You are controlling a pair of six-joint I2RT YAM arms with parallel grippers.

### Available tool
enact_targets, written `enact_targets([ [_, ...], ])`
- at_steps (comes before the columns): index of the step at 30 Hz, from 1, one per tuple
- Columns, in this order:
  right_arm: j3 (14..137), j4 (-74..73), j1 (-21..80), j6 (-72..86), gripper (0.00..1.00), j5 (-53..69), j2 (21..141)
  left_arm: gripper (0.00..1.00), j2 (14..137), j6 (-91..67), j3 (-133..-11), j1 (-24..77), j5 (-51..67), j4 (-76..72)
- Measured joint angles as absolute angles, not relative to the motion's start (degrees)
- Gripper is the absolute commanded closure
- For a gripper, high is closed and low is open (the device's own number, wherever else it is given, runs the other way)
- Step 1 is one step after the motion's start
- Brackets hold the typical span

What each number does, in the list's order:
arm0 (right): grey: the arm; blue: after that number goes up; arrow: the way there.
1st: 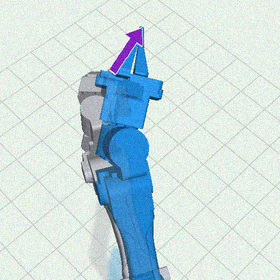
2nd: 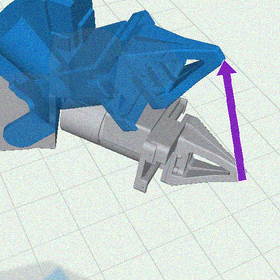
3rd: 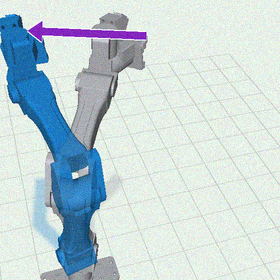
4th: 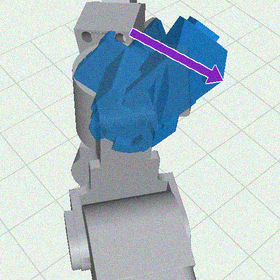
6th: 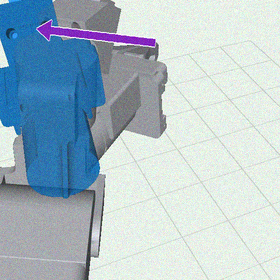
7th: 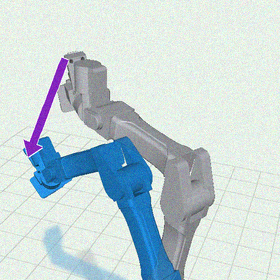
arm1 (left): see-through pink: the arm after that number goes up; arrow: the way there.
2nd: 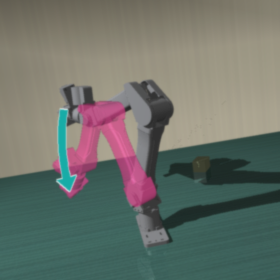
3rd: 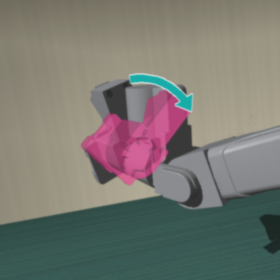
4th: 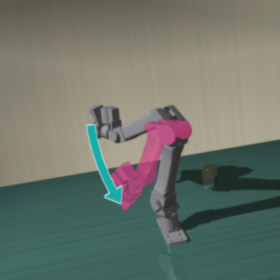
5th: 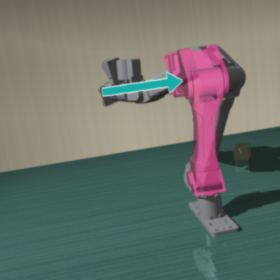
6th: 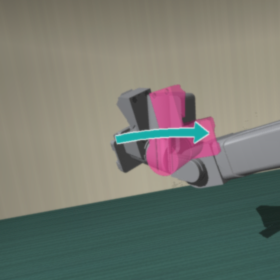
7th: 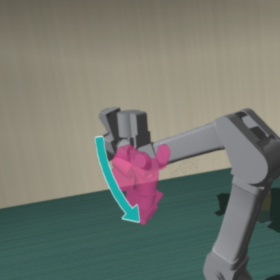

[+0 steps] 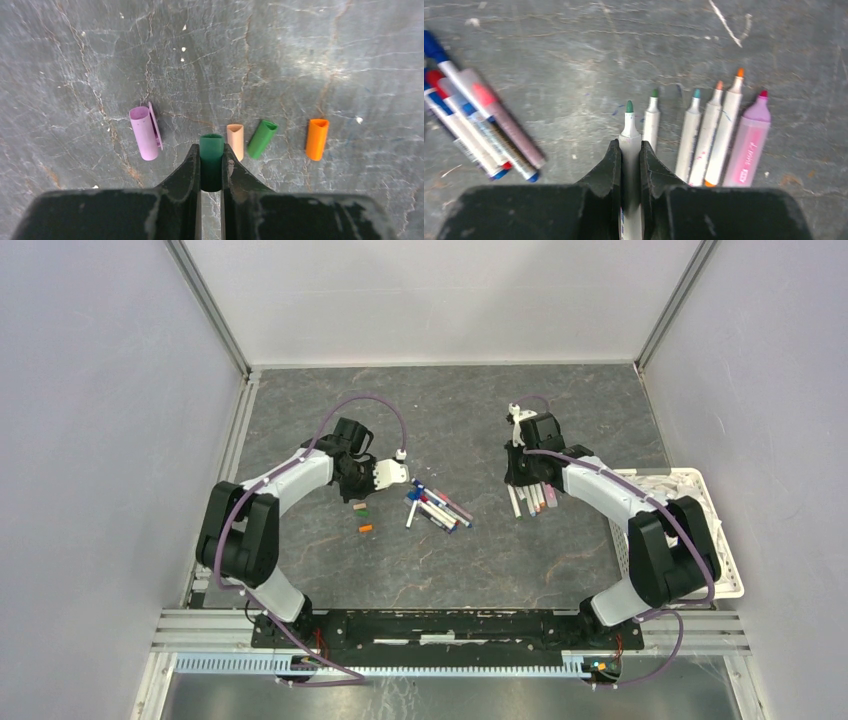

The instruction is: Open the pen caps

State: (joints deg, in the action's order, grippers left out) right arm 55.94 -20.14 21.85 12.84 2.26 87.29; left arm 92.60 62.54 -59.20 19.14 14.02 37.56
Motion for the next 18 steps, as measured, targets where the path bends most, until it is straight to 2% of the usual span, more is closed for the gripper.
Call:
enact_targets([
  [3, 54.3, -19.5, 21.3, 13.1, 1.0, -0.7, 87.7, 0.75, 94.8, 61.5, -59.2, 19.1, 12.0, 36.3],
  [5, 54.1, -18.9, 21.1, 13.2, 1.0, -2.2, 88.6, 0.63, 95.4, 61.0, -59.2, 19.1, 11.6, 36.1],
  [9, 54.1, -17.6, 21.1, 13.2, 0.99, -3.8, 90.3, 0.51, 95.4, 59.9, -59.4, 19.1, 12.1, 36.8],
  [13, 54.1, -17.0, 21.1, 13.2, 0.9, -5.1, 91.8, 0.34, 95.4, 59.3, -61.3, 19.1, 13.3, 39.2],
  [15, 54.1, -17.0, 21.1, 13.2, 0.83, -5.7, 92.5, 0.31, 95.4, 58.6, -63.1, 19.1, 14.3, 40.6],
  [18, 53.9, -17.0, 21.1, 13.1, 0.81, -6.7, 92.9, 0.25, 95.1, 57.8, -65.6, 19.1, 16.0, 42.5],
])
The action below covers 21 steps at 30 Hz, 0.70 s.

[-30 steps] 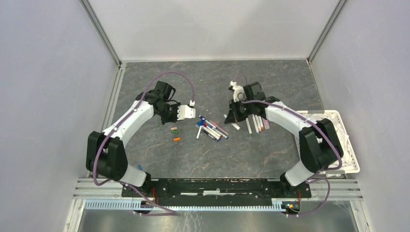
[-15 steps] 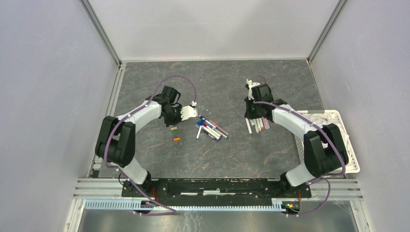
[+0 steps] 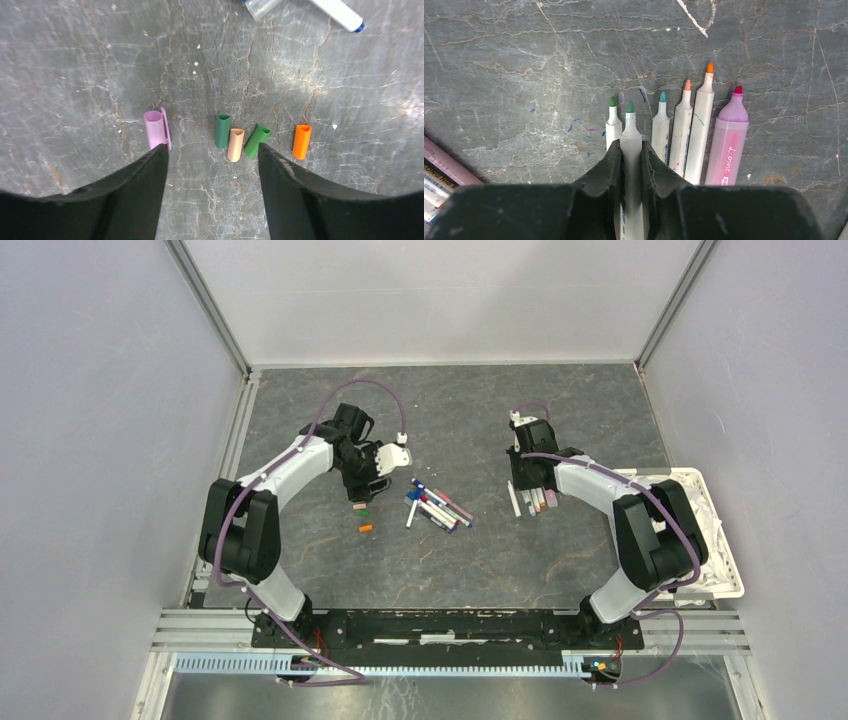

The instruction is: Open the pen caps

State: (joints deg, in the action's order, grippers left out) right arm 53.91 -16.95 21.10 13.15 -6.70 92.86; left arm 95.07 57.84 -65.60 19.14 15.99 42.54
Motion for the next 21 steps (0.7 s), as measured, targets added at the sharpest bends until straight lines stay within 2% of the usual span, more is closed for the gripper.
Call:
enact_targets([
  [2, 53.6, -16.8, 21.1, 13.1, 0.8, -7.2, 92.9, 0.17, 94.8, 57.1, -68.1, 19.1, 17.2, 44.8],
  [4, 53.4, -16.8, 21.1, 13.0, 0.78, -7.6, 92.9, 0.02, 94.4, 55.9, -71.5, 19.1, 18.5, 47.2],
  [5, 53.3, -16.8, 21.1, 13.0, 0.78, -7.7, 92.9, 0.0, 94.1, 55.2, -73.3, 19.1, 18.8, 48.2],
  [11, 53.3, -16.8, 21.1, 13.0, 0.73, -7.8, 92.9, 0.0, 91.9, 51.9, -82.8, 19.1, 20.1, 53.6],
  [15, 53.3, -16.9, 21.1, 13.0, 0.67, -7.7, 92.8, 0.0, 89.6, 51.3, -84.1, 19.1, 20.1, 55.6],
  [21, 53.3, -17.4, 21.1, 13.0, 0.67, -7.7, 92.6, 0.0, 88.0, 50.8, -84.3, 19.1, 20.2, 57.5],
])
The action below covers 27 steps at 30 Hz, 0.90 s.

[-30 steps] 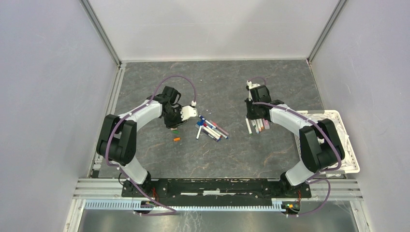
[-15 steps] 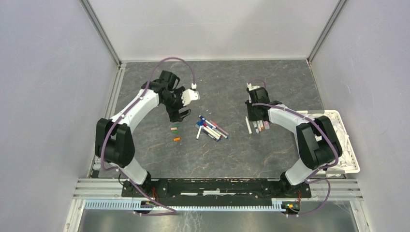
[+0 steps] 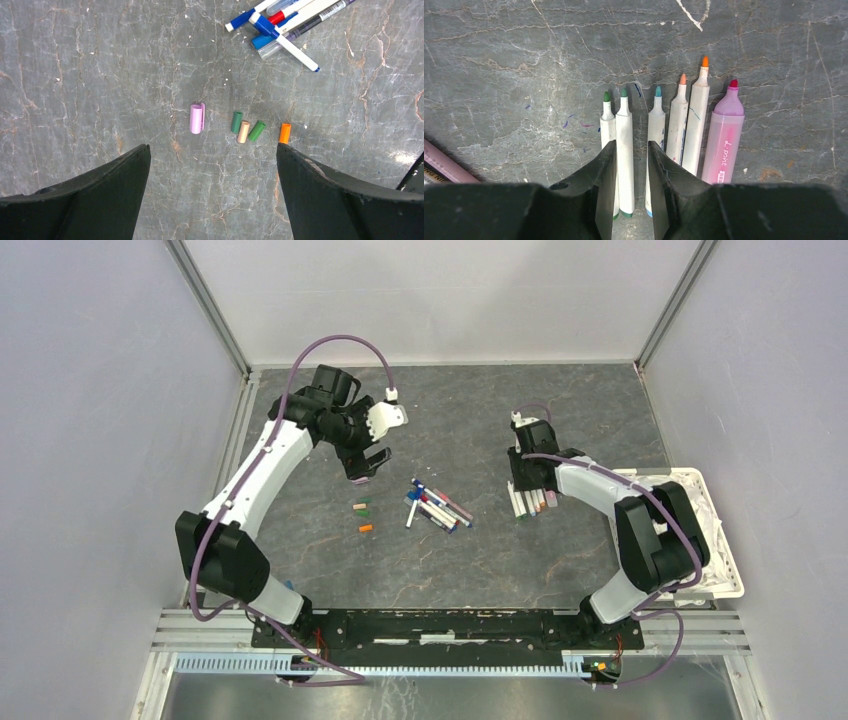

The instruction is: Open the pen caps

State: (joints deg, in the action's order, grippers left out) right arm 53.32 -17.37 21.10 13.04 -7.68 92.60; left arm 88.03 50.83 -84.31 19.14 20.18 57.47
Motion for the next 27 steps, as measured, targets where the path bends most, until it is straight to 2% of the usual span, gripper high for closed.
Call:
enact_targets([
  [3, 53.3, -17.5, 21.3, 13.4, 0.65, -7.9, 91.0, 0.0, 88.0, 49.3, -85.4, 19.0, 20.0, 57.6],
  [6, 53.4, -17.1, 22.4, 13.4, 0.59, -8.6, 88.0, 0.0, 87.9, 46.6, -87.3, 18.5, 19.6, 56.7],
  [10, 55.4, -16.7, 27.2, 11.9, 0.55, -8.5, 86.8, 0.0, 85.4, 42.2, -88.2, 17.5, 17.0, 52.4],
  [18, 63.4, -15.3, 38.8, 7.6, 0.59, -4.3, 95.3, 0.0, 78.5, 38.4, -87.1, 16.4, 14.4, 48.1],
  [27, 63.7, -15.4, 41.6, 6.1, 0.65, -2.2, 101.5, 0.0, 78.5, 38.3, -84.8, 16.4, 15.7, 49.9],
])
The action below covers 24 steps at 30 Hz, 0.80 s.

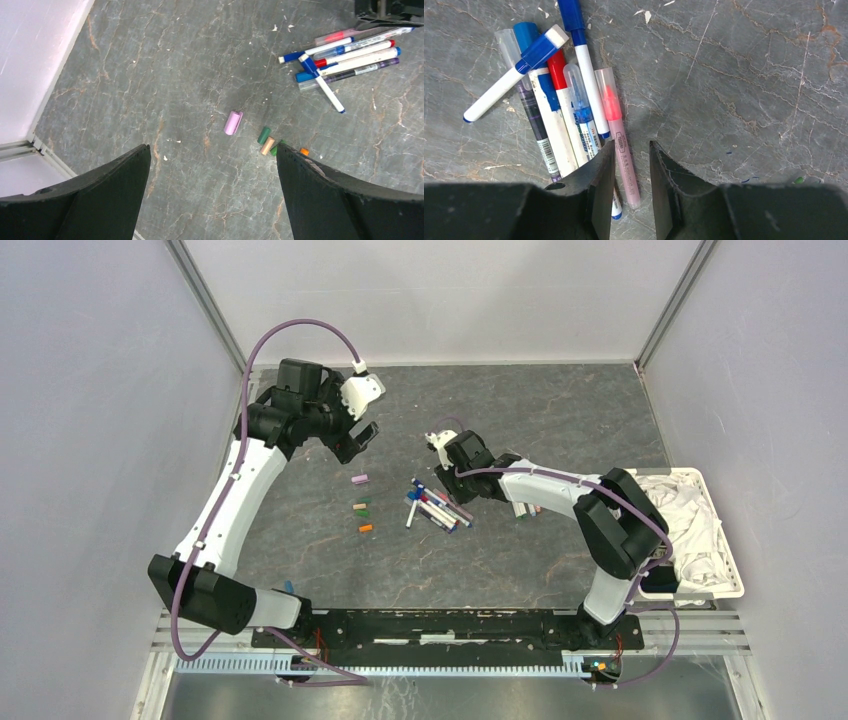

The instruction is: Open the pen caps

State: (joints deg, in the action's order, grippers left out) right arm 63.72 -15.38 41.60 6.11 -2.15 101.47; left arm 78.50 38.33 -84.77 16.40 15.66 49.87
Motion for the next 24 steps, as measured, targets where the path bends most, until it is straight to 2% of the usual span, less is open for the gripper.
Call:
enact_targets([
  [12, 63.5, -14.2, 41.6, 4.6, 0.66, -2.6, 103.9, 0.0, 78.5, 37.6, -84.8, 16.4, 17.1, 51.0],
  [24, 61.1, -13.1, 41.5, 4.5, 0.59, -4.6, 103.7, 0.0, 78.7, 37.4, -84.8, 16.4, 17.1, 52.2],
])
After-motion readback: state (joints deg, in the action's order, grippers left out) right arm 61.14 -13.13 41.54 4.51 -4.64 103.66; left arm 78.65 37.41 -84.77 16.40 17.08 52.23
